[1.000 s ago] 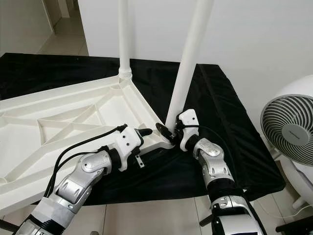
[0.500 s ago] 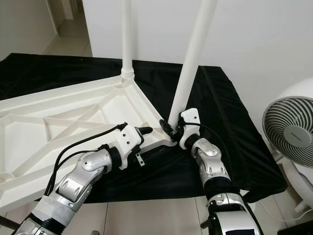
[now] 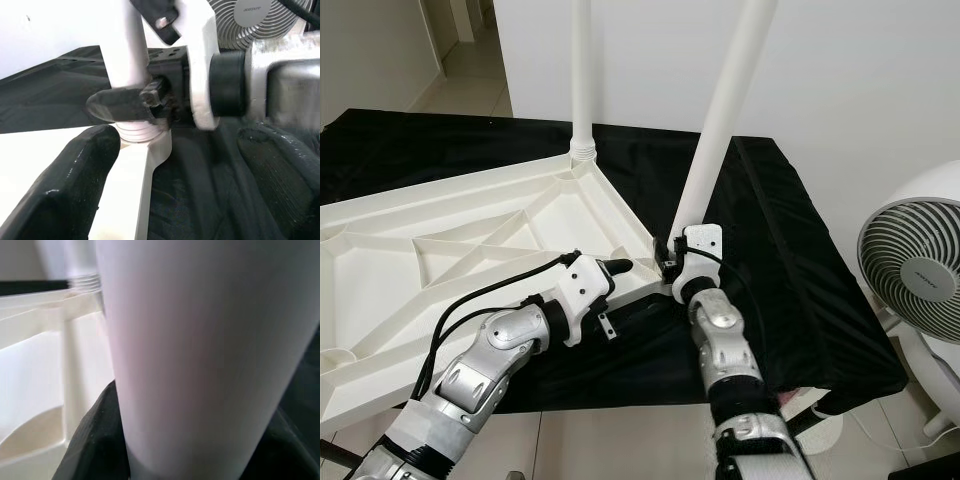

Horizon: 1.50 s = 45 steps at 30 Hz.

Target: Building children table

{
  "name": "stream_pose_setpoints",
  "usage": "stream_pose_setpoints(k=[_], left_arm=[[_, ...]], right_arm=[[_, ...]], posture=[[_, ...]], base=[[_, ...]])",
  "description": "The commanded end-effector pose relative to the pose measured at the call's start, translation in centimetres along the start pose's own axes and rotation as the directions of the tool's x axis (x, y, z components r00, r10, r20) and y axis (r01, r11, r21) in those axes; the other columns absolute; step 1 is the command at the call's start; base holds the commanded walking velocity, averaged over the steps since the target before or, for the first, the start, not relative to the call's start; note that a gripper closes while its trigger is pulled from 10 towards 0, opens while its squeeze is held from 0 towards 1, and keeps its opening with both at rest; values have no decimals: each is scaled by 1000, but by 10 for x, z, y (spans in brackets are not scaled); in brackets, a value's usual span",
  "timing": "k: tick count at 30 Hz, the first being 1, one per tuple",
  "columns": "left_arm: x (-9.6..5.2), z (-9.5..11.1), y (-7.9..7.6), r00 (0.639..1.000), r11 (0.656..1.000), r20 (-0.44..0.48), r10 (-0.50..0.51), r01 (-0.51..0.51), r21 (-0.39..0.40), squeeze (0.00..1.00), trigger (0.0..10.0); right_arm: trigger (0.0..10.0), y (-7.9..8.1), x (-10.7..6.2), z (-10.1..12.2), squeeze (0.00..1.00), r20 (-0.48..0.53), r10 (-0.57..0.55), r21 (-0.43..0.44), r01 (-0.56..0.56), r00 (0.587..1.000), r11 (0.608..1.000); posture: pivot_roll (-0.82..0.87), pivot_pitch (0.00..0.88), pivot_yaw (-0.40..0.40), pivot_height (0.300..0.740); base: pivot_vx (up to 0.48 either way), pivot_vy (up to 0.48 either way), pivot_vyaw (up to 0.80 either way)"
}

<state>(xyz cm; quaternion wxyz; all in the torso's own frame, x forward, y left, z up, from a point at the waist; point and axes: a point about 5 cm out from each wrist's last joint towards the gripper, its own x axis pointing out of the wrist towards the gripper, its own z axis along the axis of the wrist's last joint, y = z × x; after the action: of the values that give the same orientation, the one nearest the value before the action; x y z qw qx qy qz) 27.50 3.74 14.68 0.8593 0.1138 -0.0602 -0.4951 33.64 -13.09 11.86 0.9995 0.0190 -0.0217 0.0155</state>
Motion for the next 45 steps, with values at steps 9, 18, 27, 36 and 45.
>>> stream_pose_setpoints(k=[9, 18, 27, 36, 45], left_arm=[[2, -1, 0, 1000, 1000, -6, -27, 27, -2, 0, 10000], [1, -1, -2, 1000, 1000, -8, -28, 28, -5, 0, 10000], [0, -2, -4, 999, 999, -9, -32, 31, -8, 0, 10000], [2, -2, -5, 999, 999, -7, -39, 39, -8, 0, 10000], [3, -1, -4, 999, 999, -4, -40, 40, 0, 0, 10000]], right_arm=[[0, 6, -13, -13, 0, -82, -187, 24, 190, 979, 982], [10000, -1, -10, 1, 1000, 4, -148, 61, 147, 989, 987], [10000, -13, -8, 1, 1000, -8, -1, 22, 1, 1000, 1000], [10000, -25, -5, 5, 0, -32, 310, -103, -311, 950, 945], [10000, -23, 0, 15, 0, -39, 550, -179, -547, 834, 818]], posture=[[118, 15, -49, 740], [122, 19, -47, 740], [122, 18, -50, 740], [116, 7, -52, 740], [128, 0, -58, 740]], base=[[0, 0, 0], [0, 0, 0], [0, 0, 0], [0, 0, 0], [0, 0, 0]])
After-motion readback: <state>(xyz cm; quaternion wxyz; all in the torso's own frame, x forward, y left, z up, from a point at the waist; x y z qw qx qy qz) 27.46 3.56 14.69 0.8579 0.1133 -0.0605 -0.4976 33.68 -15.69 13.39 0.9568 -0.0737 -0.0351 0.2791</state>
